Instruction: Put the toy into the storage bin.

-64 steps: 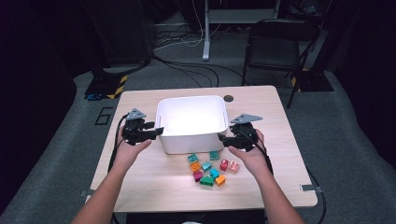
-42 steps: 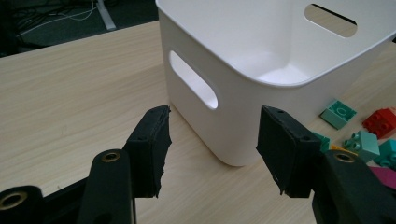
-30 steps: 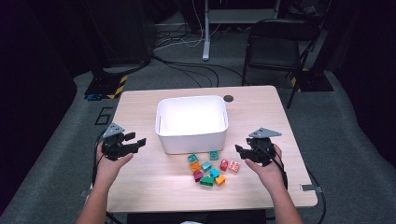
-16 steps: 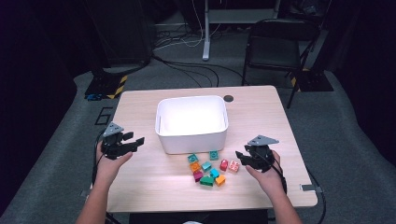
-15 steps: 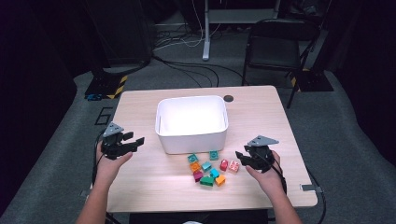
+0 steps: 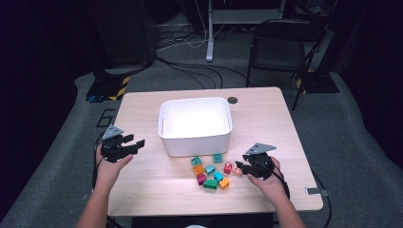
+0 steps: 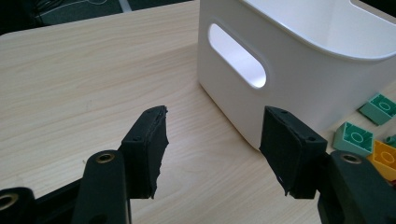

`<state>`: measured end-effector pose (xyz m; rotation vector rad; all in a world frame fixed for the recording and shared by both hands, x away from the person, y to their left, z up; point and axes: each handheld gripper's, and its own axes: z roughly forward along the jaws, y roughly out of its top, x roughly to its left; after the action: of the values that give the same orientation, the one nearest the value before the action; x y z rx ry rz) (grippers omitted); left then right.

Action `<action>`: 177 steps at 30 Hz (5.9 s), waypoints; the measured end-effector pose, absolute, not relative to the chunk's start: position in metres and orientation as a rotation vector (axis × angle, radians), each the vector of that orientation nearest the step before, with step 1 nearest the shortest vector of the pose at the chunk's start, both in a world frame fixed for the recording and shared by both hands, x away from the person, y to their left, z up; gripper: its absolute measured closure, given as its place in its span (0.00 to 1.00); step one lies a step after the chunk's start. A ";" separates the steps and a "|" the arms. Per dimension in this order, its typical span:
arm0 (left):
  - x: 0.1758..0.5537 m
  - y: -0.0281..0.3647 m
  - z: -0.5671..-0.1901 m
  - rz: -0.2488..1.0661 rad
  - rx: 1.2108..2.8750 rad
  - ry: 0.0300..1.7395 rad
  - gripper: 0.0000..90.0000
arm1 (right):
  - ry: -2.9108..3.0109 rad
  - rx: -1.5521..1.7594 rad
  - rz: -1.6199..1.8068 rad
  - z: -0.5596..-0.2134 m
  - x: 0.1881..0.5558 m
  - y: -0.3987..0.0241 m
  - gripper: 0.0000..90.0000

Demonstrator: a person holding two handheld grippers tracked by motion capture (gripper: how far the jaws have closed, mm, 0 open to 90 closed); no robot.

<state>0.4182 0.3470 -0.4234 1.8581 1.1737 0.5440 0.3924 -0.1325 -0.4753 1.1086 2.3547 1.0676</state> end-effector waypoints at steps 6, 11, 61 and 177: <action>0.418 0.346 -0.424 0.549 1.850 1.173 0.45 | 2.389 1.091 1.072 -0.482 0.394 -0.128 0.60; 0.418 0.347 -0.422 0.551 1.843 1.169 0.45 | 2.410 1.086 1.063 -0.486 0.393 -0.125 0.58; 0.420 0.353 -0.425 0.540 1.821 1.190 0.46 | 2.479 1.138 0.992 -0.495 0.405 -0.132 0.65; 0.414 0.371 -0.428 0.524 1.765 1.206 0.47 | 2.453 0.878 1.057 -0.367 0.574 0.035 0.65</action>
<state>0.4136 0.3714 -0.4277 1.7646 1.2056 0.5244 0.5739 0.0353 -0.3672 0.8779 2.4530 1.0566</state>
